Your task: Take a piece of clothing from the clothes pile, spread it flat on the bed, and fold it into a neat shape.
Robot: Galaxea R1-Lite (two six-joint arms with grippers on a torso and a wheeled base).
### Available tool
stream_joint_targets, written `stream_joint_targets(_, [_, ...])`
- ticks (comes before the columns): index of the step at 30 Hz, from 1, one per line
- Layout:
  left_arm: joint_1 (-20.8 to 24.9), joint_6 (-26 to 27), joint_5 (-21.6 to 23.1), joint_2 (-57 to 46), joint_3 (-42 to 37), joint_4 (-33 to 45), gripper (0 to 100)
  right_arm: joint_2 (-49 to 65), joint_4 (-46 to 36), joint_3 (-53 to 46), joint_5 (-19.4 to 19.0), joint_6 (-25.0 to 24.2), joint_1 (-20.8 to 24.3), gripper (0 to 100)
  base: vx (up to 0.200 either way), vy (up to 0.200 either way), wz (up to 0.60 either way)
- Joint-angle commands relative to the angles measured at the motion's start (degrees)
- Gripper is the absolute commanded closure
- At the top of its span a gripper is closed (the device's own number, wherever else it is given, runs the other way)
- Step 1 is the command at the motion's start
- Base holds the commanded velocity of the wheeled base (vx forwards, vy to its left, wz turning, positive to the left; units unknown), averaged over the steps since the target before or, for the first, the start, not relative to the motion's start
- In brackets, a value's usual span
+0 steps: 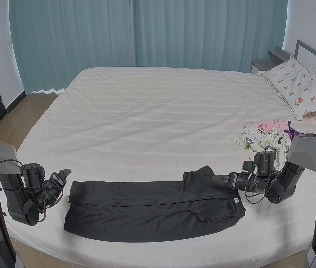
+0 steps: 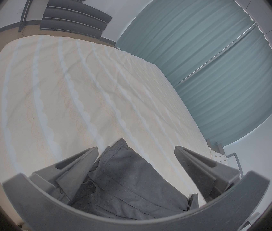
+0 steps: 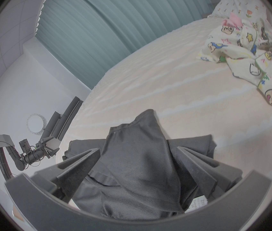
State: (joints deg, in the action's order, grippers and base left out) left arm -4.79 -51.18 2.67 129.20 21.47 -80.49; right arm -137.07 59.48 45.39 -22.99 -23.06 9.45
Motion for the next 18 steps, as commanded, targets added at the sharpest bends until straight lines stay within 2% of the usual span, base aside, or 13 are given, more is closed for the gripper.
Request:
stream_joint_targets(1, [0.48,-0.15,-0.03,0.09,-0.2,-0.1,0,-2.41,-0.77,1.64,-0.04,-0.05,0.57,0,0.0,0.0,0.0])
stream_joint_targets(6, [0.48,-0.15,-0.03,0.88,-0.29,-0.28,0,-3.64,-2.52,2.87,0.05,0.04,0.92,0,0.0,0.0,0.0])
stream_joint_targets(7, [0.48,-0.15,-0.03,0.97,-0.37,-0.28,0,-3.55,-2.96,2.51,0.14,0.04,0.92,100,0.0,0.0,0.0])
stream_joint_targets(18, [0.57,-0.06,-0.03,1.67,-0.73,-0.36,0,2.07,-3.4,-4.16,-0.12,0.39,0.04,100,0.0,0.0,0.0])
